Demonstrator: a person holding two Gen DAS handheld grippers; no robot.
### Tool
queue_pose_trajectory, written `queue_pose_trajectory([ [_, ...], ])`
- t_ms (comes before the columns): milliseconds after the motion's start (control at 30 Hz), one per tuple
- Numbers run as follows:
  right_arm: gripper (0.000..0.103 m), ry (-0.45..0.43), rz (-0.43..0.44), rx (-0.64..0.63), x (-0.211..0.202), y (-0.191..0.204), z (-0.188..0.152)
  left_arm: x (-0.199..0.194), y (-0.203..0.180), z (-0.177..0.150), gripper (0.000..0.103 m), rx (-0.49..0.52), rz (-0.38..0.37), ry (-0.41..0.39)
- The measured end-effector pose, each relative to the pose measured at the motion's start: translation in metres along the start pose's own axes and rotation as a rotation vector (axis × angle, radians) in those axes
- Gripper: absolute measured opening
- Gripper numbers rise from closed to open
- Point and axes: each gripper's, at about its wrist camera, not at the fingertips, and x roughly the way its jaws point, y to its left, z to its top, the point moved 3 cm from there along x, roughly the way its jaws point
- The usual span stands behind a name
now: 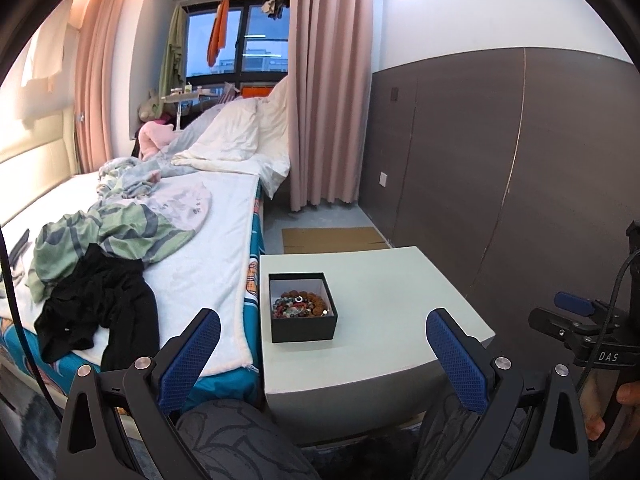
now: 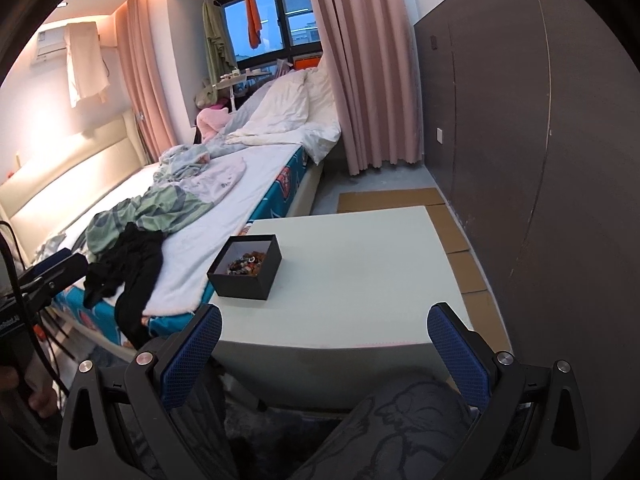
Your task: Organize jewelry
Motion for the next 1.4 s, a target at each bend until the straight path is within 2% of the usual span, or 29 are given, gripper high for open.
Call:
queue_pose_trajectory([
  [1400, 0.103, 0.020, 0.012, -0.027, -0.003, 0.013, 0.008, -0.012, -0.003, 0.002, 0.103, 0.013, 0.022, -0.017],
])
